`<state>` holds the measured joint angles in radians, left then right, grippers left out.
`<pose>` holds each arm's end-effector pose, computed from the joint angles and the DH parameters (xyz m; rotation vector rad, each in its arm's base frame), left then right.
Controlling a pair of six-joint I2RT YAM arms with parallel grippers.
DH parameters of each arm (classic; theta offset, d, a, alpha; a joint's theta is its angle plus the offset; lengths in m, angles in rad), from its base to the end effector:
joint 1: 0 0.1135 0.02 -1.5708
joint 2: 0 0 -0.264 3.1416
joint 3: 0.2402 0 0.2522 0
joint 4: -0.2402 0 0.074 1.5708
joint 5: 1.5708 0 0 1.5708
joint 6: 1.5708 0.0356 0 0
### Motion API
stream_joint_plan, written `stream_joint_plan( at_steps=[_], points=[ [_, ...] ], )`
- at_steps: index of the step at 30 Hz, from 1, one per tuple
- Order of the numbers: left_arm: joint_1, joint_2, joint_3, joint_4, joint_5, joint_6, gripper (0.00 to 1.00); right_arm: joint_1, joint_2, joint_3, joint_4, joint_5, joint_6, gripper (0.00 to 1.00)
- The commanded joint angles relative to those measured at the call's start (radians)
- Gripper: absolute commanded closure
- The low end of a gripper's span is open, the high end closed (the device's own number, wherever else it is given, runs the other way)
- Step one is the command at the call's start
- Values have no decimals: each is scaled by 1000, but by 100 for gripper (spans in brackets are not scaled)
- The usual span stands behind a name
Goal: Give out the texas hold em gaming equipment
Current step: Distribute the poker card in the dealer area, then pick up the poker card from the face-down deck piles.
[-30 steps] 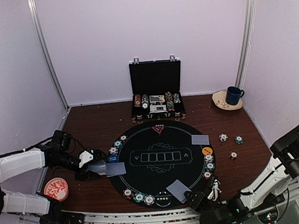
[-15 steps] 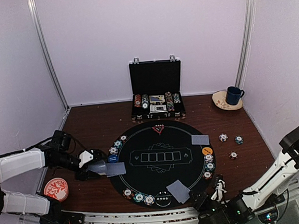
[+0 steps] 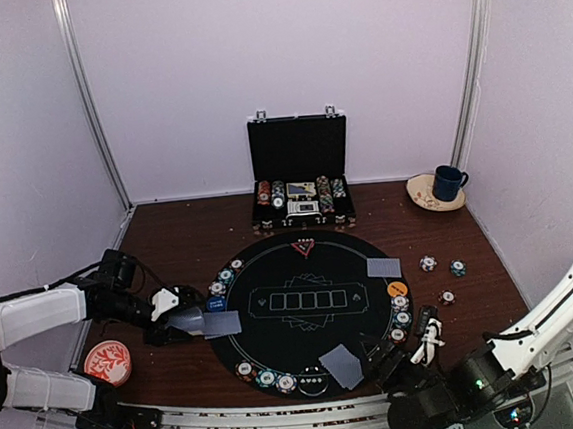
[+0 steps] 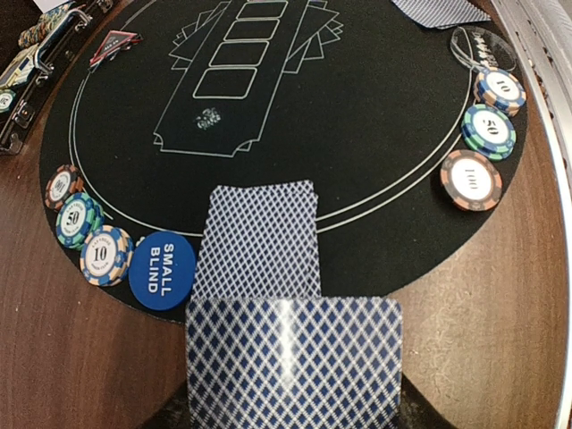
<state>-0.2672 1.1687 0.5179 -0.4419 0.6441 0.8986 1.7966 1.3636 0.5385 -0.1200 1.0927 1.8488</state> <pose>0.1825 -0.0721 0.1648 1.5060 1.9243 -0.5882 -0.0204 0.2302 0.1594 0.4553 2.0328 0.9501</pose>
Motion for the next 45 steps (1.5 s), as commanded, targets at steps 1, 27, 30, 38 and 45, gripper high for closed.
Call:
stream_joint_plan(
  at_steps=[1, 27, 30, 38, 45],
  points=[
    [5, -15, 4, 36, 6, -7, 89, -83, -51, 14, 199, -29, -444, 15],
    [6, -32, 1, 30, 10, 2, 89, -677, 820, 754, 794, -1494, -863, 8],
    [5, -32, 0, 29, 12, 2, 89, -691, 884, 825, 781, -1510, -851, 8],
    [6, -17, 3, 28, 14, 3, 89, -698, 1013, 981, 750, -1595, -847, 11],
    [6, -10, 2, 28, 17, 10, 89, -696, 1084, 1067, 715, -1611, -850, 15]
  ],
)
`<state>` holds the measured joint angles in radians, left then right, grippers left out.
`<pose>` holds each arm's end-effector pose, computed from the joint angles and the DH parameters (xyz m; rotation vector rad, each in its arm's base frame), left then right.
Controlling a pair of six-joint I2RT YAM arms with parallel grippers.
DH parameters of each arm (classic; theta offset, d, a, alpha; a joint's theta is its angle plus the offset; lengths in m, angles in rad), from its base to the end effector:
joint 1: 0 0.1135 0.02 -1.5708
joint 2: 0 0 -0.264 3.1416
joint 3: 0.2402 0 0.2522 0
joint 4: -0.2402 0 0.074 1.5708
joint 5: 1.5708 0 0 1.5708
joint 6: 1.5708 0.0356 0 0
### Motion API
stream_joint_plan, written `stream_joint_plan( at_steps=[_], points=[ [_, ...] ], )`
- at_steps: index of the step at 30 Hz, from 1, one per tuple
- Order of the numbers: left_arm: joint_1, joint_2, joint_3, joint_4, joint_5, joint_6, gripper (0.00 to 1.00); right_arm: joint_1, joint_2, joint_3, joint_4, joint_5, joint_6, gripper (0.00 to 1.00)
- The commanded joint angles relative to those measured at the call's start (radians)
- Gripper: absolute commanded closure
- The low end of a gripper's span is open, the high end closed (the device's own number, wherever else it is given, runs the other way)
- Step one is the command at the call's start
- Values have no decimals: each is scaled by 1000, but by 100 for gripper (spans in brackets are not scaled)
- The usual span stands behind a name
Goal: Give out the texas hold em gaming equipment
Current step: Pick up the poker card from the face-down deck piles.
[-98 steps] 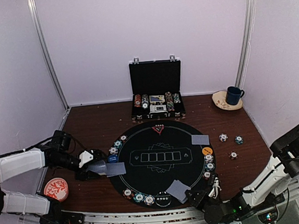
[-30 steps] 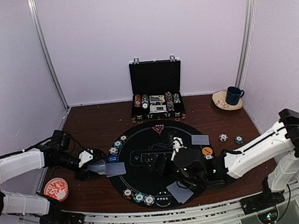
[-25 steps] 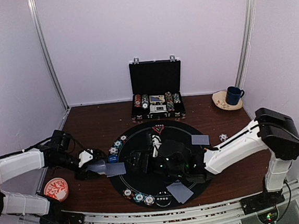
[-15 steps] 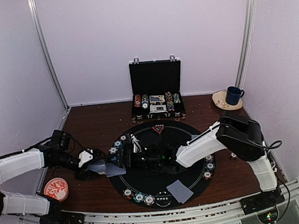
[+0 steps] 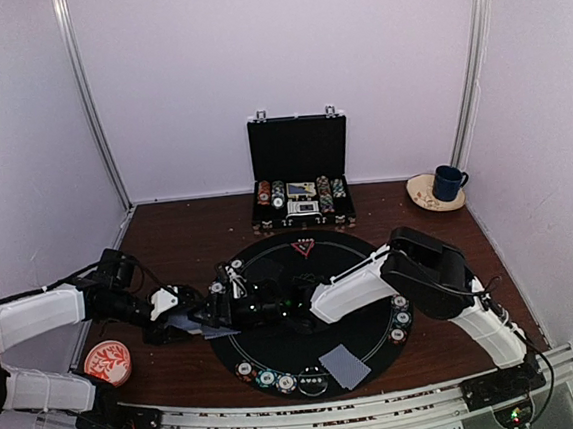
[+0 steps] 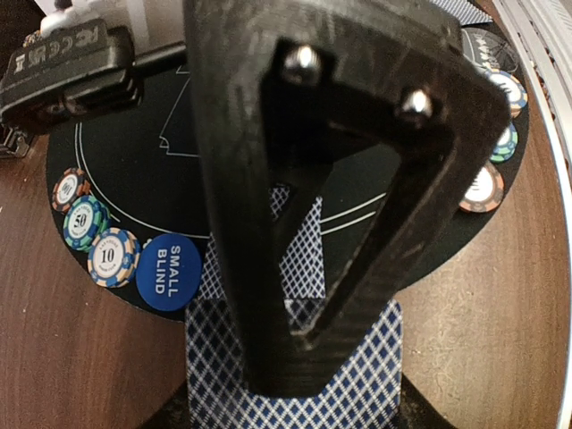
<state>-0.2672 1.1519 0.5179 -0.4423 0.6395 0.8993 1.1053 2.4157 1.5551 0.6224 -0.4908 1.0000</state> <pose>0.1817 -0.0718 0.1676 1.5044 1.9121 -0.5728 0.2207 0.4767 0.1173 -0.5519 2.1883 1.7871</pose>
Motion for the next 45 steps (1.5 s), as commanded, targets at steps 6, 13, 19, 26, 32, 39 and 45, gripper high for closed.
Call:
stream_joint_plan(
  at_steps=[6, 13, 19, 26, 32, 39, 45],
  points=[
    [6, 8, 1, 29, 23, 11, 89, -4, 70, 131, -116, -14, -42, 19],
    [5, 6, 1, 29, 23, 12, 89, -5, 81, 167, -179, 16, -92, 34],
    [5, 8, 2, 29, 23, 12, 89, -3, 55, 150, -204, 43, -129, 53],
    [5, 2, 1, 25, 25, 11, 89, -5, -17, 85, -253, 142, -185, 64],
    [6, 3, 2, 24, 27, 12, 89, -8, -58, 46, -260, 170, -208, 69],
    [6, 6, 3, 23, 24, 13, 89, -8, -88, 14, -229, 153, -224, 80],
    [6, 12, 3, 23, 24, 14, 89, -8, -127, -32, -184, 130, -228, 94]
  ],
)
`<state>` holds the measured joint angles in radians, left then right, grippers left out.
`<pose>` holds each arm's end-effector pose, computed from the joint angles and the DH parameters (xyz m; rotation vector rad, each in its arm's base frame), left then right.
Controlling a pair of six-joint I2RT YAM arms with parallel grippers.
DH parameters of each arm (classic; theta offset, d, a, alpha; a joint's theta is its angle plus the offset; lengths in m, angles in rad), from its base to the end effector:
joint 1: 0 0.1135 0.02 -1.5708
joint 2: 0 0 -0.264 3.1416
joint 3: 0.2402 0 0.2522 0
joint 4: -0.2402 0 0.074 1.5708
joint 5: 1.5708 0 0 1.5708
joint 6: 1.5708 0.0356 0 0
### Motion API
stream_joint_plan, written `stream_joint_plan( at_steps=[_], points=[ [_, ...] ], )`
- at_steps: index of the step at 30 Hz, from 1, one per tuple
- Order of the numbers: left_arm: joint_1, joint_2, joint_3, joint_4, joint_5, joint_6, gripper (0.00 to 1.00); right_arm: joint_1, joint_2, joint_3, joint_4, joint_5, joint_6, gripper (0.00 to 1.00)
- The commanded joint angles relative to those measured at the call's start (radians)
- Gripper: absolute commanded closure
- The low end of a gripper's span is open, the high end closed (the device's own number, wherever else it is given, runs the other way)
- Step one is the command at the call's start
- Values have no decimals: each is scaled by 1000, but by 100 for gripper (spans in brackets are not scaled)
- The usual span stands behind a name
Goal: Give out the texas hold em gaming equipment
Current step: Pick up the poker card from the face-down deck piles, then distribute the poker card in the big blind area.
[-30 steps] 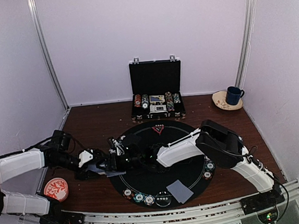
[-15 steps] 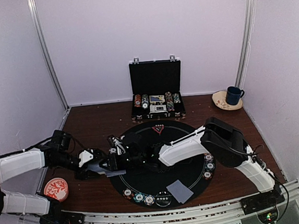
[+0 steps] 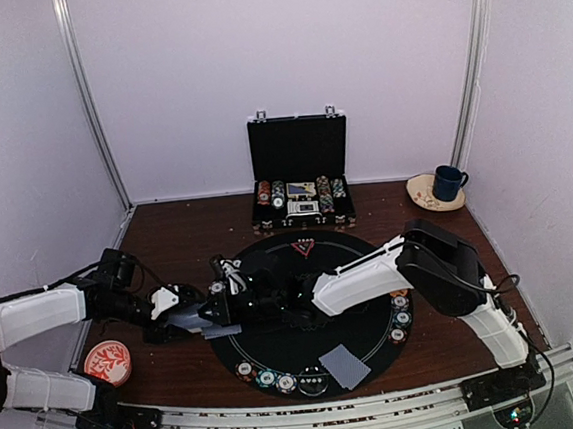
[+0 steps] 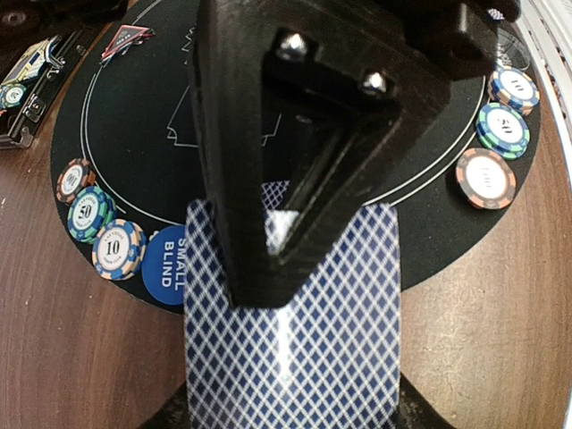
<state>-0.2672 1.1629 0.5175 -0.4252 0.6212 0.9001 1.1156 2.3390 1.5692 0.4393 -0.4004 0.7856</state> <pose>0.1840 -0.0718 0.1661 1.5050 1.9174 -0.5480 0.2171 0.4750 0.1413 -0.6851 2.1468 1.5591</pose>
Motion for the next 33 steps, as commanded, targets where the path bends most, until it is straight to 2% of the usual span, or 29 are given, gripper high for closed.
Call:
stream_joint_plan(
  at_steps=[1, 5, 21, 33],
  points=[
    [5, 1, 3, 6, 42, 13, 89, -20, -56, -55, 8, 33, -10, 95],
    [5, 3, 5, 6, 40, 14, 89, -24, -90, -89, 35, 21, -2, 100],
    [5, 9, 5, 6, 37, 14, 89, -94, -266, -296, 86, -13, 15, 100],
    [5, 10, 5, 6, 38, 15, 89, -232, -532, -550, 3, -9, -38, 100]
  ],
)
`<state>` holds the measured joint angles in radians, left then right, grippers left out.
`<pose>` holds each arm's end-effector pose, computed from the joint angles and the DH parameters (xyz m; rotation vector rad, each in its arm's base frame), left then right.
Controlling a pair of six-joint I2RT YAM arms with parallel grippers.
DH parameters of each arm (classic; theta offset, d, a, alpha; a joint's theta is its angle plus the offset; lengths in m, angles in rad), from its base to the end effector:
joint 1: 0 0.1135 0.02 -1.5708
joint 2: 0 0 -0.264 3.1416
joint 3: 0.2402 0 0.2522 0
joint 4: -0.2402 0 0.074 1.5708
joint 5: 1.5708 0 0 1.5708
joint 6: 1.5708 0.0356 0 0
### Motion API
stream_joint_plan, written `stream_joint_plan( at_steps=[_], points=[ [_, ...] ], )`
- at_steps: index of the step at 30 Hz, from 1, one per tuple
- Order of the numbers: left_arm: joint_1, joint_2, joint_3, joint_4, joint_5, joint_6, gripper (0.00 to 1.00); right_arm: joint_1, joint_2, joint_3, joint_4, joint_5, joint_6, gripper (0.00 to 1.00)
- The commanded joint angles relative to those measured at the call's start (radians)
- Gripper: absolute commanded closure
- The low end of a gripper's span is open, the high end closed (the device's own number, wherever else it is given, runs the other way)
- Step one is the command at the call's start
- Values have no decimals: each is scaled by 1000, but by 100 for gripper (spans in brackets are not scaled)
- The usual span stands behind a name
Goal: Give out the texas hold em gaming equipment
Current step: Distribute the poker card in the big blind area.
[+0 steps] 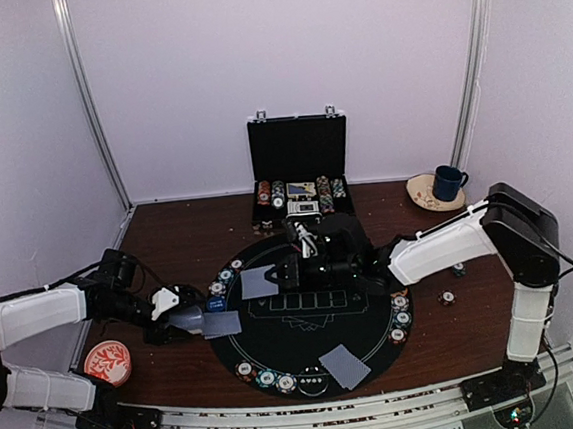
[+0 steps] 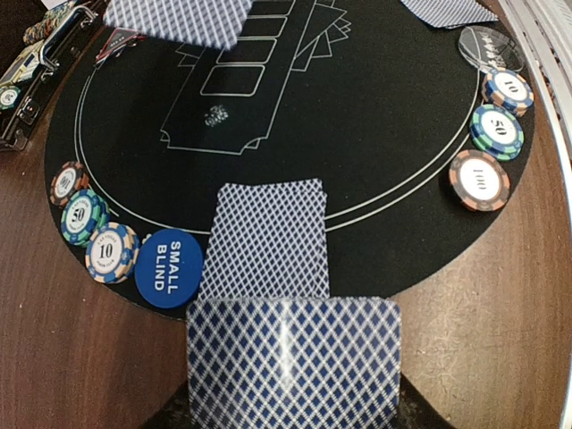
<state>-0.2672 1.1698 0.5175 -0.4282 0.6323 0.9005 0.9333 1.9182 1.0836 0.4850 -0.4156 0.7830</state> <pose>0.1839 -0.0722 0.1649 1.5064 1.9191 -0.5665 0.2378 0.3452 0.1840 -0.4878 2.1648 1.4650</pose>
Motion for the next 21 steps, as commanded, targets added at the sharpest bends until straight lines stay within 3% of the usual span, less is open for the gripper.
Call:
stream_joint_plan(
  at_steps=[1, 12, 21],
  points=[
    [6, 3, 5, 9, 26, 14, 89, -67, -140, -85, -63, 7, -43, 100],
    [5, 5, 4, 9, 23, 14, 89, -331, -485, -292, -359, 7, -141, 100],
    [6, 3, 5, 8, 20, 14, 89, -561, -519, -381, -484, -109, -211, 100]
  ],
)
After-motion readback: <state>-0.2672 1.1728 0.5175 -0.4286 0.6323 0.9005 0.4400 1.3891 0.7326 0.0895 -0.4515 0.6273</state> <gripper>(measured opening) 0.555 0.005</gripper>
